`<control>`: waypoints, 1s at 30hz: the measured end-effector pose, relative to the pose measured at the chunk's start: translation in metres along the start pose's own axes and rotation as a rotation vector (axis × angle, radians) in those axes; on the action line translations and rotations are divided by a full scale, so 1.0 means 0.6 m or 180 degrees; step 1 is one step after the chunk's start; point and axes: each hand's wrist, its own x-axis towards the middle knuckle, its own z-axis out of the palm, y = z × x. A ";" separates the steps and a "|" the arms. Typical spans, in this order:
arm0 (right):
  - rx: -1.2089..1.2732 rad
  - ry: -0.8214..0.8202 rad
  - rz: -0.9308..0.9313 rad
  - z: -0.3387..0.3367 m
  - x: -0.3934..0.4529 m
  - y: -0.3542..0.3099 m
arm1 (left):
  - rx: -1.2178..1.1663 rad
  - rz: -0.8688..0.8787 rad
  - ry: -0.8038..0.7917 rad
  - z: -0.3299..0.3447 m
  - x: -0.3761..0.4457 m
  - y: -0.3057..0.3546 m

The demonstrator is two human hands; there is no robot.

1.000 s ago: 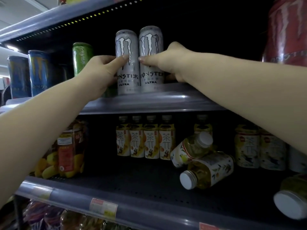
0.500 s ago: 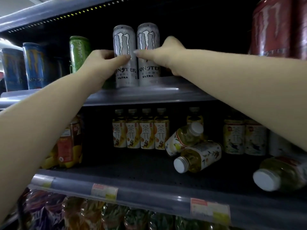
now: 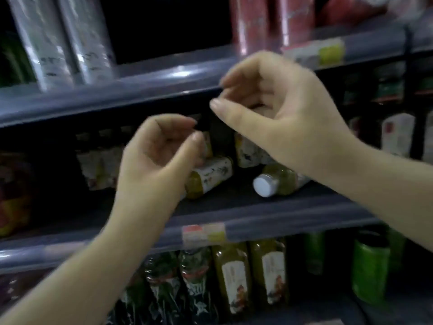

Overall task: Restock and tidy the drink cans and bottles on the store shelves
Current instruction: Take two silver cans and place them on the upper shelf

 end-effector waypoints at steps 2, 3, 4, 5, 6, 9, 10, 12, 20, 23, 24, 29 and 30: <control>0.0030 0.0074 0.0425 -0.044 -0.071 0.034 | -0.0004 -0.0143 -0.0560 0.069 -0.053 -0.001; 0.0004 0.0100 0.0591 -0.065 -0.104 0.047 | -0.0031 -0.0266 -0.0832 0.101 -0.075 -0.003; -0.0056 0.0106 0.0727 -0.086 -0.135 0.060 | -0.0130 -0.0404 -0.1044 0.133 -0.097 -0.006; -0.0139 0.0116 0.0845 -0.107 -0.164 0.072 | -0.0252 -0.0534 -0.1183 0.164 -0.117 -0.011; -0.0220 0.0147 0.0956 -0.129 -0.193 0.084 | -0.0356 -0.0653 -0.1259 0.194 -0.136 -0.017; -0.0372 0.0318 0.1333 -0.197 -0.278 0.122 | -0.0446 -0.0925 -0.1400 0.280 -0.194 -0.032; -0.0433 0.0353 0.1466 -0.220 -0.305 0.135 | -0.0402 -0.1022 -0.1463 0.309 -0.215 -0.039; -0.0540 0.0406 0.1736 -0.264 -0.354 0.162 | -0.0319 -0.1328 -0.1567 0.365 -0.258 -0.055; -0.0496 0.0537 0.2297 -0.395 -0.466 0.267 | 0.0174 -0.2093 -0.1348 0.555 -0.343 -0.099; -0.0487 0.0472 0.2414 -0.432 -0.488 0.304 | 0.0257 -0.2103 -0.1321 0.616 -0.350 -0.102; -0.0494 0.0456 0.2430 -0.446 -0.494 0.316 | 0.0266 -0.2090 -0.1305 0.635 -0.350 -0.103; -0.0755 0.0504 0.2403 -0.519 -0.509 0.386 | 0.0324 -0.1922 -0.1232 0.730 -0.346 -0.104; -0.0854 0.0555 0.2382 -0.532 -0.508 0.403 | 0.0298 -0.1940 -0.1233 0.753 -0.341 -0.106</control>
